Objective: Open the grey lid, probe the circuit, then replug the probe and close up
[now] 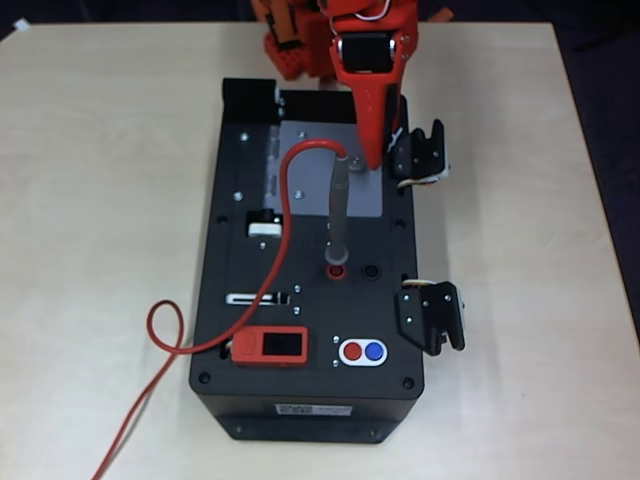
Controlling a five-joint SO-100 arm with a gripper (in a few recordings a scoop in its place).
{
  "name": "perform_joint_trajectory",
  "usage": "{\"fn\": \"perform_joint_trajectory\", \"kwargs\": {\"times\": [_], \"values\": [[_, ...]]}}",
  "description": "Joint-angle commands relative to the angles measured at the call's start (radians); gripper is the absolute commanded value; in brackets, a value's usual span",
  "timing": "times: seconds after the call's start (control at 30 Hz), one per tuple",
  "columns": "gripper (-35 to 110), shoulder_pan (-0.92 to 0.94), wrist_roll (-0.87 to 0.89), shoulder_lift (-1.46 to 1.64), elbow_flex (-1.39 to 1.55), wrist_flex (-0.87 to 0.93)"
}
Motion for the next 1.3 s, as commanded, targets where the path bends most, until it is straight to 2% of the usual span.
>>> {"fn": "perform_joint_trajectory", "kwargs": {"times": [0.0, 0.3, 0.47, 0.73, 1.27], "values": [[17, -0.002, -0.018, -0.003, 0.011, -0.026], [12, -0.014, 0.000, -0.009, 0.044, -0.072], [0, -0.014, 0.040, -0.017, 0.063, -0.107], [0, -0.003, 0.094, -0.048, 0.066, -0.129], [0, 0.037, 0.083, -0.186, -0.337, 0.147]]}}
